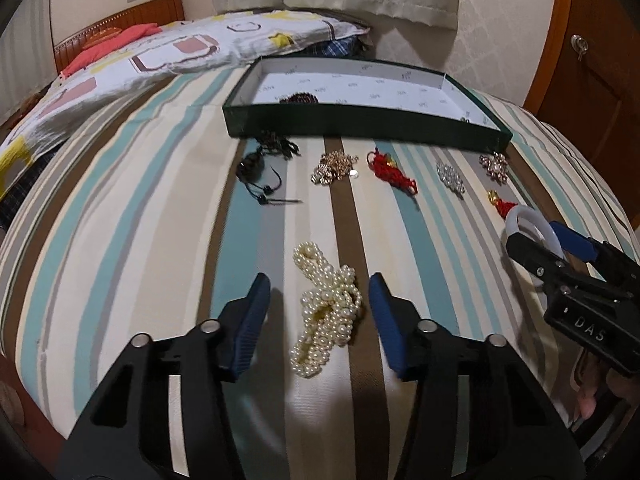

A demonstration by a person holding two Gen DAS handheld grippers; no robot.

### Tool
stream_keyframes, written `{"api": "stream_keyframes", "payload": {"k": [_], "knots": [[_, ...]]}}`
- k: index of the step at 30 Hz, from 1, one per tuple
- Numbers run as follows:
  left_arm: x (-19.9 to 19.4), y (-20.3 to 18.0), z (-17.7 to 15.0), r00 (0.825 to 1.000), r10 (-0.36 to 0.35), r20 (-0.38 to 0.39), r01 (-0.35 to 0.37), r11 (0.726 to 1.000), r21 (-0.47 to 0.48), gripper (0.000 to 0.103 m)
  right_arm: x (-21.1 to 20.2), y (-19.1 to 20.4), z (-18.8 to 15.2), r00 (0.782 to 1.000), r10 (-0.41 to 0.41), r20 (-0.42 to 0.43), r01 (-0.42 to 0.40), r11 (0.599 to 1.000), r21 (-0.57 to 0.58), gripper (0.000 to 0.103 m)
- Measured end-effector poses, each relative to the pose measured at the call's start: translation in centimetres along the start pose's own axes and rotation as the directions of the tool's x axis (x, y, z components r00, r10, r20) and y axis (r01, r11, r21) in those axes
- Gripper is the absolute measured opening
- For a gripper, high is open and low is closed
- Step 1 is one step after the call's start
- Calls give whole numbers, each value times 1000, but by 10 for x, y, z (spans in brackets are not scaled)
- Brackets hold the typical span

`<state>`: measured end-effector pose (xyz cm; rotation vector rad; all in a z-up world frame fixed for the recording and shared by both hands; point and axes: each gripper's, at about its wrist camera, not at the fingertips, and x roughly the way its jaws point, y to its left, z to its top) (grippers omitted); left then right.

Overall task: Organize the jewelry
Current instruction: 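Grasp pearl necklace with left tool while right tool grasps white jade bangle, then carry pearl necklace into box with left tool while right tool carries bangle there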

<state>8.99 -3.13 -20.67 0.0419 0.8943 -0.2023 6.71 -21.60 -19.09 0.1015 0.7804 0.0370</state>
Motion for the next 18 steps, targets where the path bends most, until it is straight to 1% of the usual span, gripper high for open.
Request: {"api": "stream_keyframes", "payload": {"k": [4,5,6,8,9,14,18], "knots": [[2,-1,-1,1000,-5,-7,5,1000,-2,36,0,0,0,1000,9,0,-9,1000,-2,69],[2,-1,-1,1000,-8,-6,8,1000,-1,29,0,0,-1,1000,10,0,-10,1000,-2,69],[1,-1,-1,1000,-12,-5,12,1000,1,25,0,0,-1,1000,11,1,-11,1000,-2,69],[1,-1,-1,1000,-16,-3,16,1000,4,23,0,0,-1,1000,12,0,-12,1000,-2,69],[1,-1,-2,1000,-20,-1,20,1000,7,19,0,0,-1,1000,12,-1,-12,1000,-3,69],[-2,1,-1,1000,-29,12,29,1000,3,17,-1,4,-1,1000,14,3,-14,1000,-16,69],[-8,0,1,999,-28,43,28,1000,9,17,-2,6,-1,1000,16,6,-16,1000,-23,69]]}}
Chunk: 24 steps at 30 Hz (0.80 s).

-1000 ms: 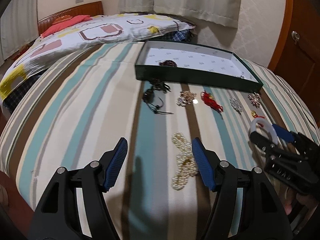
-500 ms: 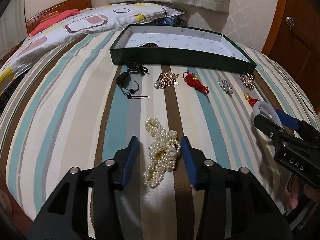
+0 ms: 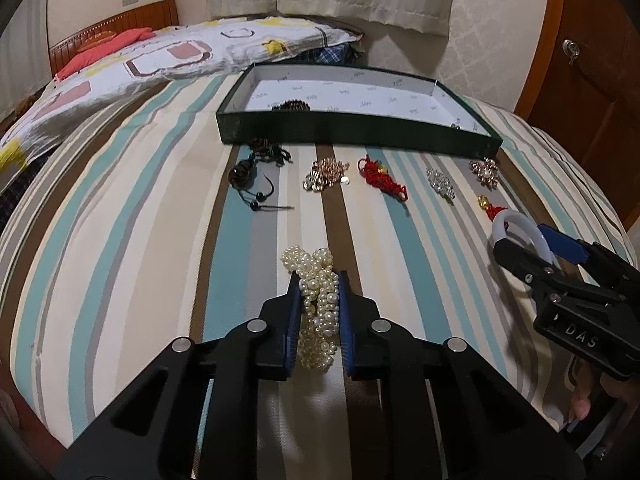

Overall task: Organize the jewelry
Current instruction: 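Carry pearl necklace into box with left tool while right tool carries bangle there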

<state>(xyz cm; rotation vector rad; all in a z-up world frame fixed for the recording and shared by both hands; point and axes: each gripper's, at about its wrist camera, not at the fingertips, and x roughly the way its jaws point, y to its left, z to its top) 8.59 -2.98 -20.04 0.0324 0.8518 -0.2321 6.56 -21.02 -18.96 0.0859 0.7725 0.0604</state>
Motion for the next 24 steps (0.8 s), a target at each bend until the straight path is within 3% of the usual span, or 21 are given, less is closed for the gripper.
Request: {"api": "stream_keyframes", "payload": {"k": [12,24], "knots": [[-14,-1,21,997,-13,75,12,1000,5,17,-9,4,16,999,4,45,-3,1000,-22,69],[-13,-17,87,980,-46,192,41,999,29,17,-10,-6,78,987,11,162,-8,1000,-22,69]]}}
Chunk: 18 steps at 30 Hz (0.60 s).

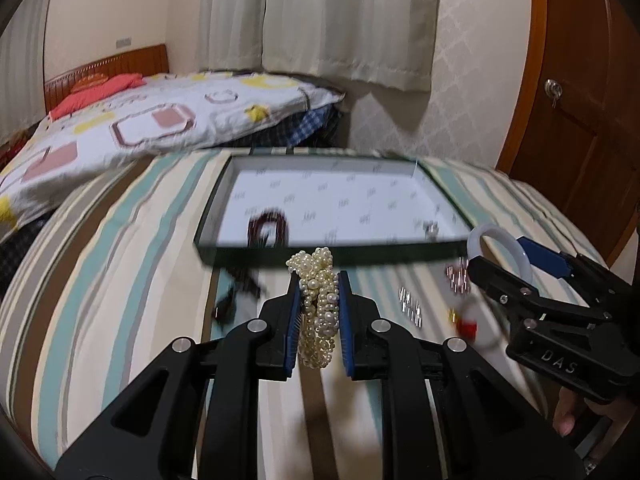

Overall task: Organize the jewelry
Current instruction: 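Carry pearl necklace into box with left tool while right tool carries bangle there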

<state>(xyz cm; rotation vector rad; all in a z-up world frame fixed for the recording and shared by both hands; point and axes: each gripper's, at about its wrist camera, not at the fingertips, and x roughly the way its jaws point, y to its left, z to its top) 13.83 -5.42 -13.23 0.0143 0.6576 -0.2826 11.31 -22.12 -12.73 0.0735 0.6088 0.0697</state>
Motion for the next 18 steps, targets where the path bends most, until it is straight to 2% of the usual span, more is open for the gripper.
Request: {"api": "stream_keyframes", "payload": {"k": [11,15,18], "knots": [[45,-3,67,997,-4,83,3,1000,9,17,40,-11,60,997,-5,77,5,1000,1,69],[76,-2,77,998,-1,56,1,1000,0,17,65,-13,63,999,-5,47,5,1000,-3,69],[104,-1,74,1000,-5,0,5,1000,-9,17,87,-16,58,1000,4,-8,-4,1000,-7,69]]}}
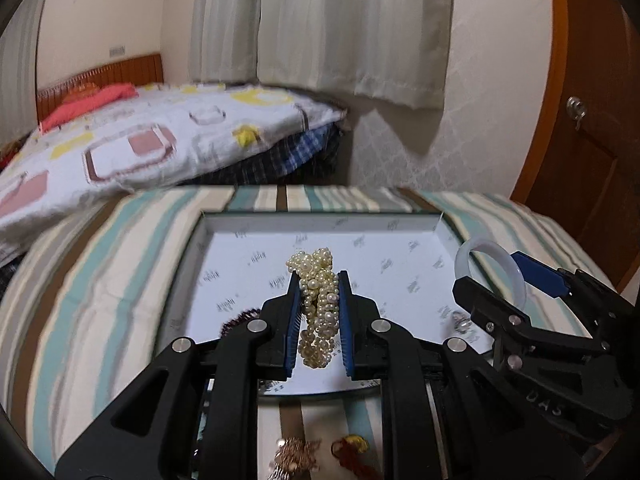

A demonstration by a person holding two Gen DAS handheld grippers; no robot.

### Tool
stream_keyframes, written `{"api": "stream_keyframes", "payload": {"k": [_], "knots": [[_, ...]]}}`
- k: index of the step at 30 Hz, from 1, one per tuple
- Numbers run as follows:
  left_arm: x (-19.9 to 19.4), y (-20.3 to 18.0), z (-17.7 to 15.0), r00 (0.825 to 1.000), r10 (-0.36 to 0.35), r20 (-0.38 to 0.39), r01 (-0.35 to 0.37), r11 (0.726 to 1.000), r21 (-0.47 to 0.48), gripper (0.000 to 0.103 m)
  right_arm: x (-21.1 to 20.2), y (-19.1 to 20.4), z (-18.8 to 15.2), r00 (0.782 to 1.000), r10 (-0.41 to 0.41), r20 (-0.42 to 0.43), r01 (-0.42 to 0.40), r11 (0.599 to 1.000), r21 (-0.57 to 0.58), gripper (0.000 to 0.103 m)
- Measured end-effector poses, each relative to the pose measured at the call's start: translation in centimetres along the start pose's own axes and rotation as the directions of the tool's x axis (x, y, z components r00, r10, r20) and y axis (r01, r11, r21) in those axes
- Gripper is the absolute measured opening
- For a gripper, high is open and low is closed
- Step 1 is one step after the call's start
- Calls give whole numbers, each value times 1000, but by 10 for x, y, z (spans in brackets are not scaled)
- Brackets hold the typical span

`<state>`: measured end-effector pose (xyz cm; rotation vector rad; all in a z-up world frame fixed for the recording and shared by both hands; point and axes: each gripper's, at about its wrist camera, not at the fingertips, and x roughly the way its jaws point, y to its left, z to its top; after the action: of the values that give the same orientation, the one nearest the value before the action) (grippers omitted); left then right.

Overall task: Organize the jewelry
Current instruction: 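Carry pearl necklace into box with left tool while right tool carries bangle there, then open both tools to release pearl necklace and bangle inside the box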

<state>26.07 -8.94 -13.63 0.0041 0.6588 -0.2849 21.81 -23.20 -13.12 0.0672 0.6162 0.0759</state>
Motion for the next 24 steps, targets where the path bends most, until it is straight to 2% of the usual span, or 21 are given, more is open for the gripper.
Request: {"api": "stream_keyframes", "payload": {"k": [5,14,17,22,24], "knots": [[41,4,-14,995,-9,-104,7,1000,-14,17,33,-2,-12,995,13,-95,-14,1000,-15,69],[71,7,-29,979,-15,-202,14,1000,-6,17,63,-4,-20,977,53,-208,-59,998,-21,69],[78,11,-30,974,-29,-226,24,999,-26,18,70,-6,-21,967,62,-246,-70,997,-26,69],[79,13,-31,974,-29,-224,23,999,-32,21,71,-5,-21,966,62,-252,-73,997,-33,69],[79,14,-30,974,-27,-225,20,999,-34,27,71,-5,-21,966,66,-252,-75,997,-29,69]]}}
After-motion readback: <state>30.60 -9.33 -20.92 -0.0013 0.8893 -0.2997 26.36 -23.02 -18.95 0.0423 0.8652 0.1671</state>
